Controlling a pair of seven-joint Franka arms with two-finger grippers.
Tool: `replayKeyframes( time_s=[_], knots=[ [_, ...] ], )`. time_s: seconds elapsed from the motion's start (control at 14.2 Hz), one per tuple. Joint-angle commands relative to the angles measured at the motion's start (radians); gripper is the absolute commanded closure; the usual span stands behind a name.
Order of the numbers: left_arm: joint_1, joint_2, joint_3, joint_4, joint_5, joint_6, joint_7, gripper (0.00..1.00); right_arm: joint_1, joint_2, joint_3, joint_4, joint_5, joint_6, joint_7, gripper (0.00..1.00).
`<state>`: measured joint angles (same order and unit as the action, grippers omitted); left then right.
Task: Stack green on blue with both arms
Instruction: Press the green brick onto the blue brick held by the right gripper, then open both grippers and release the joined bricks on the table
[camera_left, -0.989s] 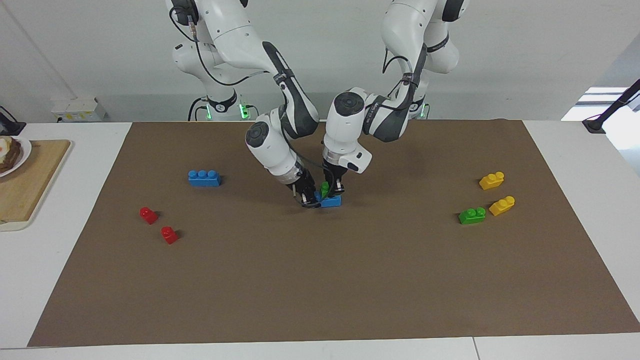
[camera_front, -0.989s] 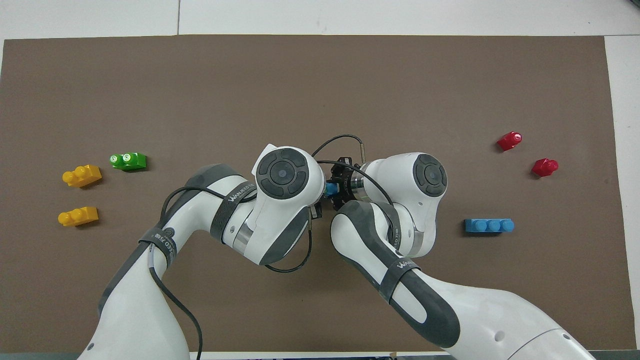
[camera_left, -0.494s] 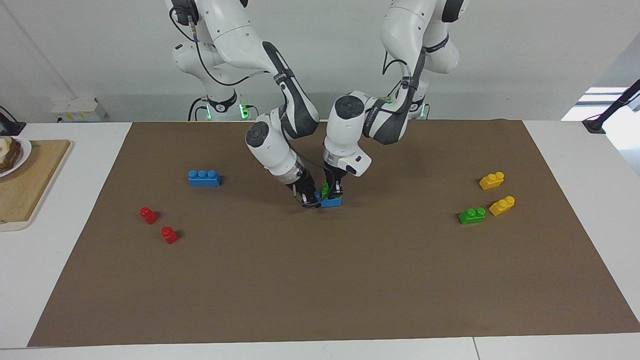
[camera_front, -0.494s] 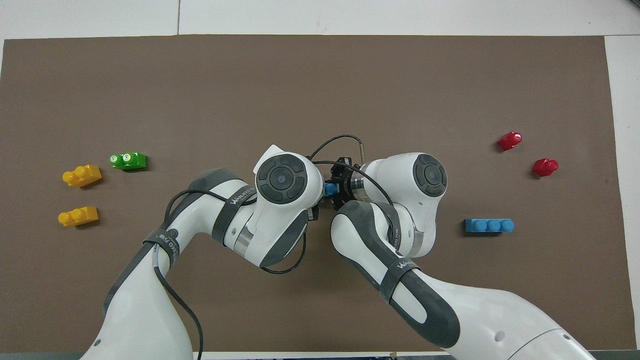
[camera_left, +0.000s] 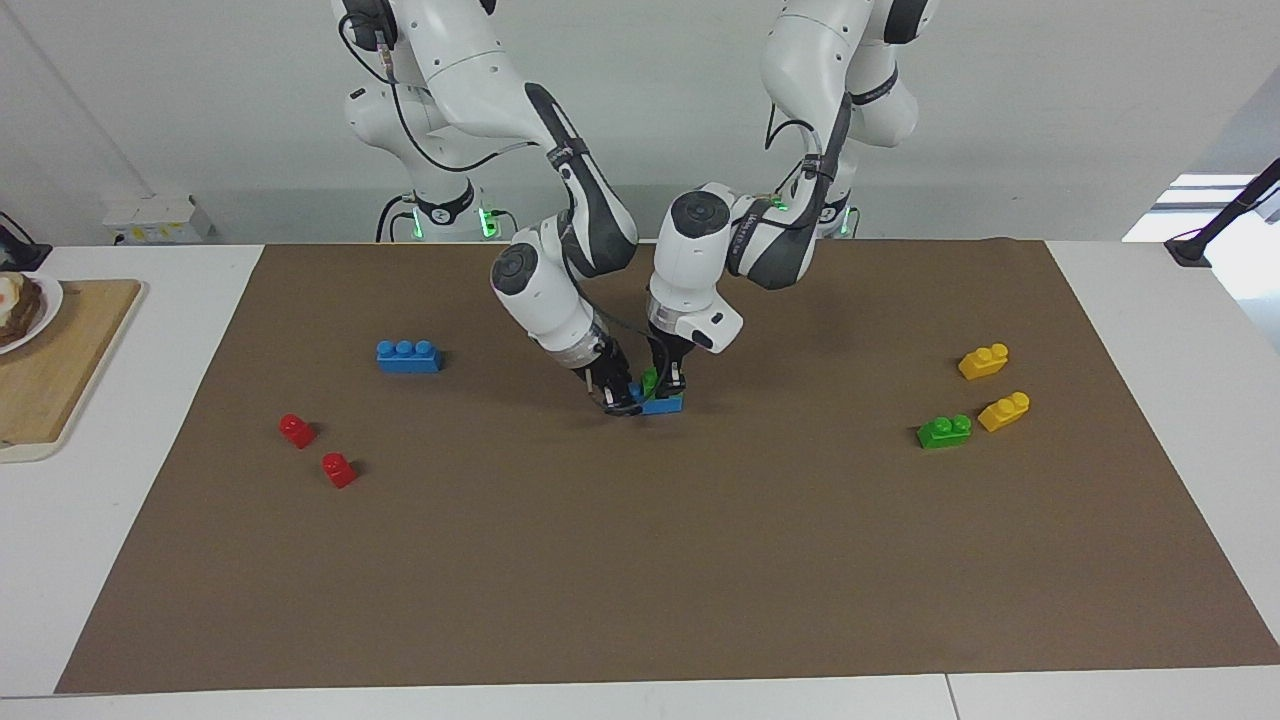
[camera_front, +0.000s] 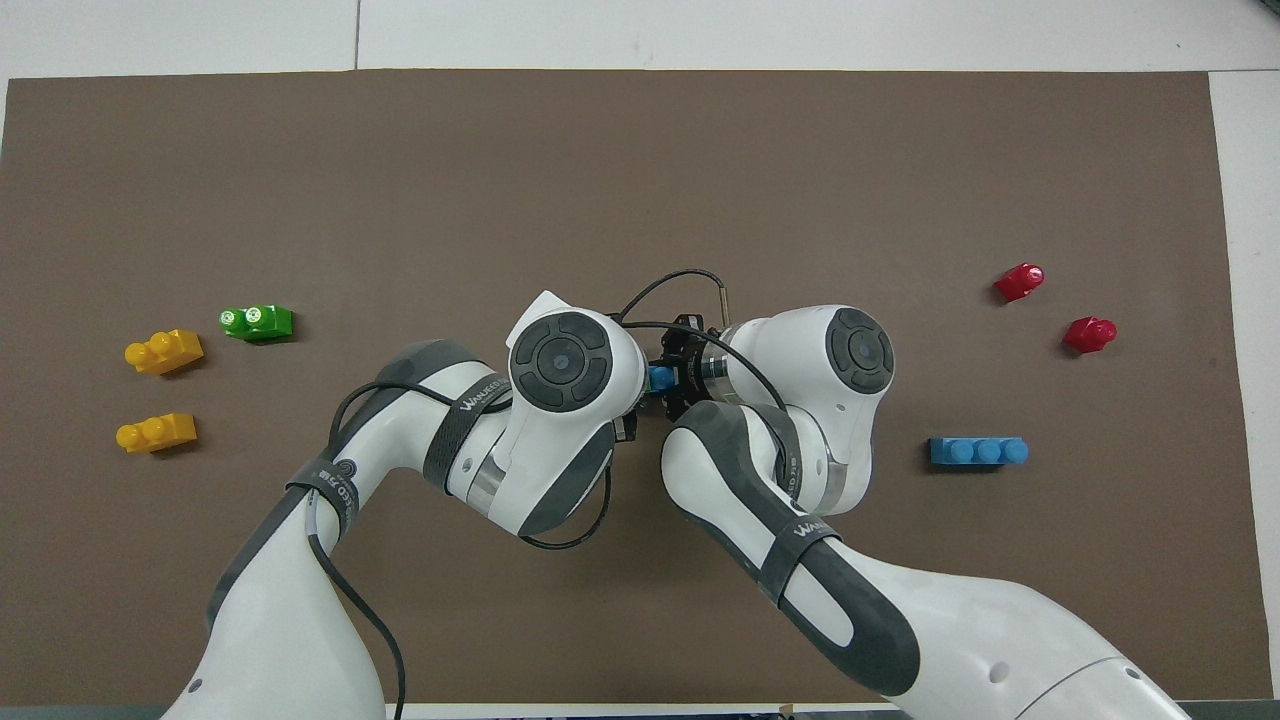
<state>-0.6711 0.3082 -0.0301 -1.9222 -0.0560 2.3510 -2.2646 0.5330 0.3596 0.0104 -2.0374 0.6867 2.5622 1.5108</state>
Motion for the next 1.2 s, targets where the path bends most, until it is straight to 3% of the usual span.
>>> replayKeyframes(
  time_s=[0.0, 0.07, 0.14, 0.21, 0.35, 0.49, 0.57, 0.71, 0.92, 1.13],
  knots=[
    [-0.007, 0.028, 0.006, -0.043, 0.005, 0.062, 0.016, 1.0, 0.004, 0.009, 0.0, -0.015, 0.033, 0.038, -0.026, 1.0],
    [-0.004, 0.028, 0.006, -0.043, 0.004, 0.062, 0.016, 0.83, 0.004, 0.009, 0.0, -0.015, 0.033, 0.039, -0.024, 1.0],
    [-0.004, 0.028, 0.007, -0.041, 0.004, 0.062, 0.014, 0.15, 0.004, 0.009, 0.0, -0.015, 0.033, 0.038, -0.024, 1.0],
    [-0.002, 0.028, 0.007, -0.04, 0.004, 0.06, 0.011, 0.0, 0.004, 0.009, 0.0, -0.015, 0.033, 0.039, -0.024, 1.0],
    [0.002, 0.025, 0.009, -0.035, 0.004, 0.059, 0.014, 0.0, 0.004, 0.009, 0.0, -0.013, 0.033, 0.032, -0.017, 1.0],
    [0.024, 0.011, 0.01, -0.031, 0.004, 0.054, 0.014, 0.0, 0.001, 0.009, 0.0, -0.01, 0.033, 0.027, -0.017, 0.37],
    [0.037, -0.001, 0.01, -0.028, 0.004, 0.051, 0.014, 0.0, -0.001, 0.009, 0.0, -0.004, 0.033, 0.023, -0.011, 0.19],
    [0.071, -0.04, 0.01, -0.026, 0.004, 0.031, 0.016, 0.0, -0.013, 0.007, -0.001, 0.005, 0.033, 0.004, -0.003, 0.1],
    [0.116, -0.099, 0.01, -0.017, 0.004, -0.063, 0.031, 0.0, -0.048, -0.005, -0.003, 0.019, 0.033, -0.052, -0.003, 0.08],
    [0.119, -0.145, 0.013, -0.014, 0.004, -0.178, 0.169, 0.0, -0.117, -0.043, -0.006, 0.02, 0.031, -0.149, -0.012, 0.06]
  ],
)
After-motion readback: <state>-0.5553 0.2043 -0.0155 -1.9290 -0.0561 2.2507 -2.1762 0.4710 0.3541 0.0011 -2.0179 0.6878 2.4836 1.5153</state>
